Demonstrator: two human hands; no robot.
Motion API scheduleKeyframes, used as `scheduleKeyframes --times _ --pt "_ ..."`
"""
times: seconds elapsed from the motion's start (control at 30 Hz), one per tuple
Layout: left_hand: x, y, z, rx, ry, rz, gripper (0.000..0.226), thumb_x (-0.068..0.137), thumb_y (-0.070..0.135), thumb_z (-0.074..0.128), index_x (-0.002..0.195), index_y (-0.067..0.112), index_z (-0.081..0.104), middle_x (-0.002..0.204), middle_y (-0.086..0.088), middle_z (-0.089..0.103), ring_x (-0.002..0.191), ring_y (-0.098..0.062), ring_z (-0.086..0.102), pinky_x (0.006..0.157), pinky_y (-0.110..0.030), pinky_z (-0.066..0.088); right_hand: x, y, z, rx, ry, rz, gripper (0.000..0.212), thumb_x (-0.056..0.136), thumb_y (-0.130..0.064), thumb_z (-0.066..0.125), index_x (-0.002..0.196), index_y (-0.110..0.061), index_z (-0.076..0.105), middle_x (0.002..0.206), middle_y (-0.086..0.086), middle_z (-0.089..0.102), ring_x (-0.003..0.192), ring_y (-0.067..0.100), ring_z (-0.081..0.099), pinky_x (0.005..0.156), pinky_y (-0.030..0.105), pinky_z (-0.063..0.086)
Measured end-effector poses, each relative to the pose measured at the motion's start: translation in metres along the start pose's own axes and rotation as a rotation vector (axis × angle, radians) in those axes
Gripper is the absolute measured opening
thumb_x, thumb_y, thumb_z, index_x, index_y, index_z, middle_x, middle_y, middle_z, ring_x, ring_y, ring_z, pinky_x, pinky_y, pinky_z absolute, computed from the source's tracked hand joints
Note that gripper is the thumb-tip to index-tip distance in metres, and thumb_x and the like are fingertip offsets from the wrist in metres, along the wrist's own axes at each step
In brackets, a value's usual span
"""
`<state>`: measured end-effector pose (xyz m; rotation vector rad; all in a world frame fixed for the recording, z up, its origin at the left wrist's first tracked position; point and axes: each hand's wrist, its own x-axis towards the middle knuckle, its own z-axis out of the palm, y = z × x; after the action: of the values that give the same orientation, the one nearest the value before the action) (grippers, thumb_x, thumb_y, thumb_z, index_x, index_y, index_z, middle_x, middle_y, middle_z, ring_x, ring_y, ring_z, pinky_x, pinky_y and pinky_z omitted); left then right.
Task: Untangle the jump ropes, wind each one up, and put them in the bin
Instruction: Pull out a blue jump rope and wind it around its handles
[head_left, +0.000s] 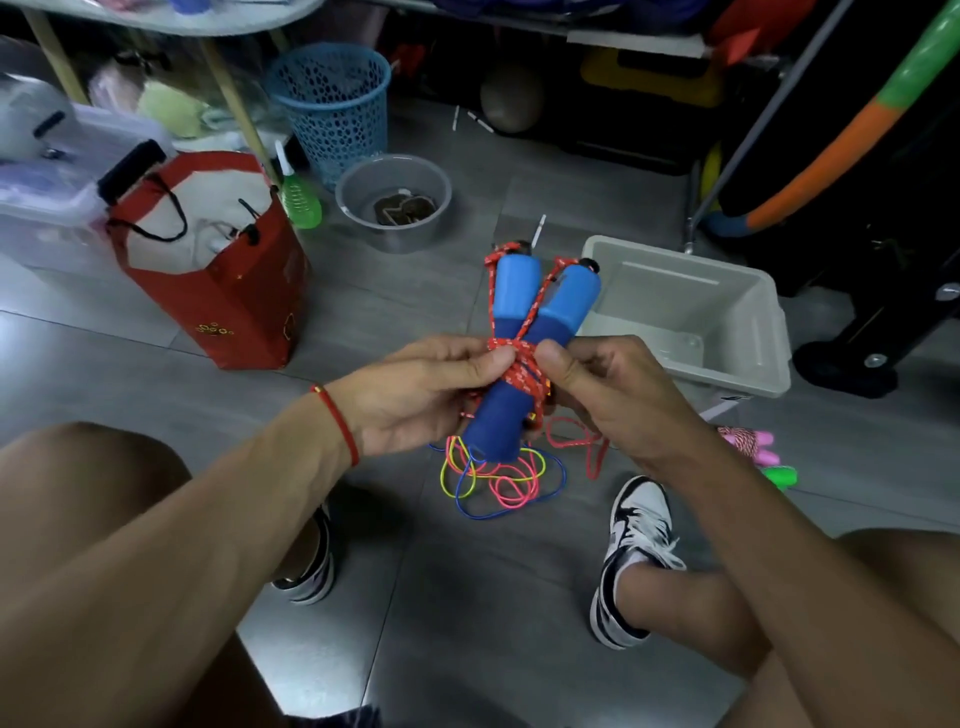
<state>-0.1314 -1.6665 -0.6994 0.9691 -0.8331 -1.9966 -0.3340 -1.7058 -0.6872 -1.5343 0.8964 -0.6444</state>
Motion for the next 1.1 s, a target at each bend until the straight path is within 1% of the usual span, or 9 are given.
scheduleKeyframes --times 0.23,0.33,0.5,0.6,0.67,0.8,0.9,0.97,1.1 --pt "0.007 0.005 -0.006 0.197 0.257 0.151 0.036 0.088 0.009 0.067 0.122 -0.004 0.064 0.108 -0.018 0.073 0.096 -0.025 0.071 0.085 -0.034 0.057 0.007 0.010 0.001 -0.324 0.189 0.120 0.043 0.083 -0.059 0.072 0.086 -0.017 0.076 0.080 0.004 0.076 0.075 0.025 0.069 0.074 0.041 0.055" --pt "0.010 0.002 -0.008 0.293 0.410 0.199 0.027 0.089 0.003 0.067 0.115 -0.004 0.066 0.098 -0.016 0.075 0.086 -0.022 0.072 0.077 -0.031 0.058 0.009 0.008 -0.001 -0.480 0.150 0.149 0.024 0.098 -0.031 0.062 0.089 -0.012 0.075 0.068 0.001 0.068 0.060 0.012 0.054 0.067 0.031 0.045" --pt "0.018 -0.007 -0.006 0.593 0.542 0.252 0.017 0.085 0.012 0.076 0.099 0.020 0.072 0.090 -0.003 0.078 0.082 -0.015 0.073 0.079 -0.034 0.058 0.005 0.002 0.010 -0.545 0.225 0.141 0.039 0.098 -0.027 0.058 0.073 0.004 0.060 0.060 0.015 0.038 0.055 0.016 0.032 0.055 0.033 0.028" --pt "0.021 -0.013 0.004 0.961 0.696 0.322 0.016 0.080 0.027 0.078 0.095 0.027 0.072 0.073 0.009 0.070 0.065 0.006 0.063 0.064 -0.010 0.048 0.007 0.003 0.021 -0.527 0.300 0.125 0.043 0.094 -0.023 0.058 0.061 0.002 0.048 0.057 0.018 0.037 0.053 0.017 0.030 0.054 0.033 0.027" --pt "0.019 -0.014 0.015 1.106 0.774 0.405 0.012 0.080 0.025 0.076 0.089 0.029 0.069 0.065 0.006 0.064 0.061 0.000 0.060 0.056 -0.011 0.040 0.009 0.000 0.030 -0.494 0.353 0.126 0.050 0.092 -0.030 0.062 0.053 -0.004 0.043 0.047 0.006 0.032 0.050 0.017 0.028 0.051 0.031 0.026" --pt "0.027 -0.026 0.020 1.306 0.839 0.555 0.034 0.071 0.034 0.063 0.099 0.016 0.072 0.079 -0.006 0.067 0.079 -0.031 0.062 0.070 -0.026 0.036 0.015 -0.002 0.039 -0.361 0.507 0.160 0.065 0.079 -0.057 0.074 0.049 -0.007 0.046 0.042 -0.002 0.032 0.043 0.013 0.029 0.043 0.025 0.024" --pt "0.025 -0.023 0.019 1.362 0.704 0.577 0.046 0.072 0.039 0.075 0.109 0.013 0.071 0.084 -0.004 0.059 0.079 -0.024 0.057 0.068 -0.023 0.033 0.017 0.002 0.032 -0.277 0.548 0.128 0.060 0.082 -0.051 0.076 0.048 -0.010 0.048 0.039 -0.006 0.035 0.041 0.009 0.031 0.041 0.019 0.025" --pt "0.018 -0.017 0.015 1.278 0.549 0.554 0.041 0.079 0.044 0.072 0.111 0.019 0.069 0.087 0.001 0.061 0.080 -0.013 0.056 0.073 -0.023 0.042 0.019 0.004 0.020 -0.238 0.487 0.110 0.056 0.087 -0.046 0.074 0.050 -0.009 0.052 0.040 -0.008 0.036 0.043 0.007 0.031 0.045 0.020 0.028" --pt "0.007 0.004 -0.003 0.315 0.364 0.296 0.044 0.083 0.030 0.070 0.123 0.012 0.063 0.111 -0.013 0.070 0.099 -0.020 0.068 0.088 -0.037 0.054 0.017 -0.004 0.002 -0.095 0.212 -0.001 0.046 0.095 -0.030 0.069 0.053 -0.014 0.064 0.046 -0.013 0.043 0.047 0.003 0.034 0.050 0.021 0.032"
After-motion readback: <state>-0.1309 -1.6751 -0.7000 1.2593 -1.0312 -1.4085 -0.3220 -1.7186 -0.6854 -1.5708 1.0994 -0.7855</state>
